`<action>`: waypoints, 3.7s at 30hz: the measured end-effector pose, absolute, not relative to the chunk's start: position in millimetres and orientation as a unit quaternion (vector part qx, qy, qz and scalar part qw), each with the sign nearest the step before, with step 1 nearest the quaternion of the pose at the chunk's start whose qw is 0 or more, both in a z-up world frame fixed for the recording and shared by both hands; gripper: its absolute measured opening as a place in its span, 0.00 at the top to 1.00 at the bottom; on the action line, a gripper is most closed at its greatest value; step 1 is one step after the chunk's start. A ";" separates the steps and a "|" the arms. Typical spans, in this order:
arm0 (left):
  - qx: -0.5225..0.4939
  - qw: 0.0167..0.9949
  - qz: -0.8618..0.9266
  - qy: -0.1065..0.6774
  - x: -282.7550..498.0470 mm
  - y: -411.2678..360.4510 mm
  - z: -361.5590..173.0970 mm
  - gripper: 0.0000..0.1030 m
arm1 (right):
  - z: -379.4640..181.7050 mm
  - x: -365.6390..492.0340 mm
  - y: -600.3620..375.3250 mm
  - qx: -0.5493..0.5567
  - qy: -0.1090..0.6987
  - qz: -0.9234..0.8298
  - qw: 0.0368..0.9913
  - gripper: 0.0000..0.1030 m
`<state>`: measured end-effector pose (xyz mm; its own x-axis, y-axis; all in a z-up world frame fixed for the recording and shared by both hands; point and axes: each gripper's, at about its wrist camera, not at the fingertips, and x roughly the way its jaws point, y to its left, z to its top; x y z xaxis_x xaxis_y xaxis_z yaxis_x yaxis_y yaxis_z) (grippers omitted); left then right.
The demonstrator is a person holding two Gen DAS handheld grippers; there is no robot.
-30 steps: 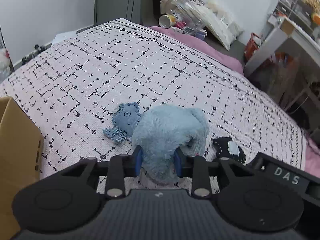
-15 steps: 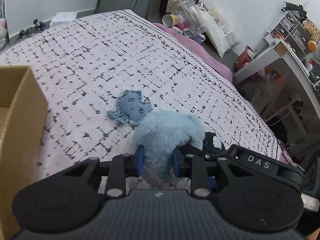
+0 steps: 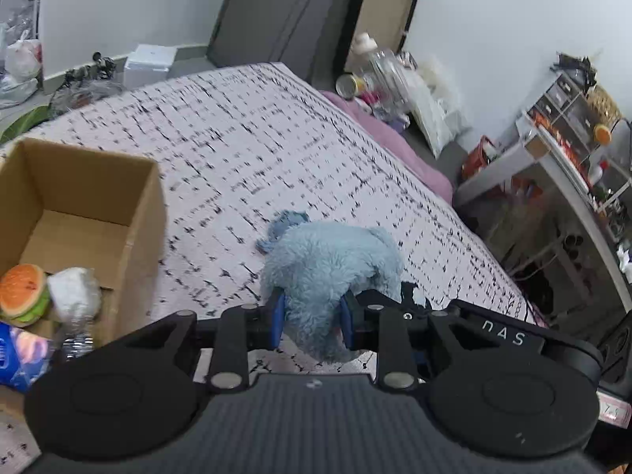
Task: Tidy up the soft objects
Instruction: 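Carry the fluffy light-blue plush in the left tool over the cardboard box, then lower the light-blue plush into the box and open the left tool, then move the left tool to the flat blue-grey plush while the right tool approaches the black plush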
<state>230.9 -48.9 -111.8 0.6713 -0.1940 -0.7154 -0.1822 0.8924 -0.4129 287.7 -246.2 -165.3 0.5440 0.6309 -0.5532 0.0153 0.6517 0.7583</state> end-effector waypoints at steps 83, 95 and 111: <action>-0.395 0.836 0.091 0.371 160.2 163.3 -149.8 0.32 | -117.9 253.0 -85.8 0.255 0.426 0.192 0.847 0.50; -0.328 0.865 0.118 0.361 150.9 124.0 -109.6 0.27 | -94.1 228.3 -161.9 0.263 0.394 0.161 0.866 0.22; -0.194 0.894 0.108 0.390 169.2 10.2 -75.4 0.18 | -97.9 226.0 -253.1 0.268 0.395 0.098 0.873 0.00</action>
<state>169.2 10.2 -75.4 0.6732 0.0417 -0.7383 -0.3445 0.9012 -0.2632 226.0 -253.1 -97.9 0.6689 0.3834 -0.6368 0.0402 0.8368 0.5460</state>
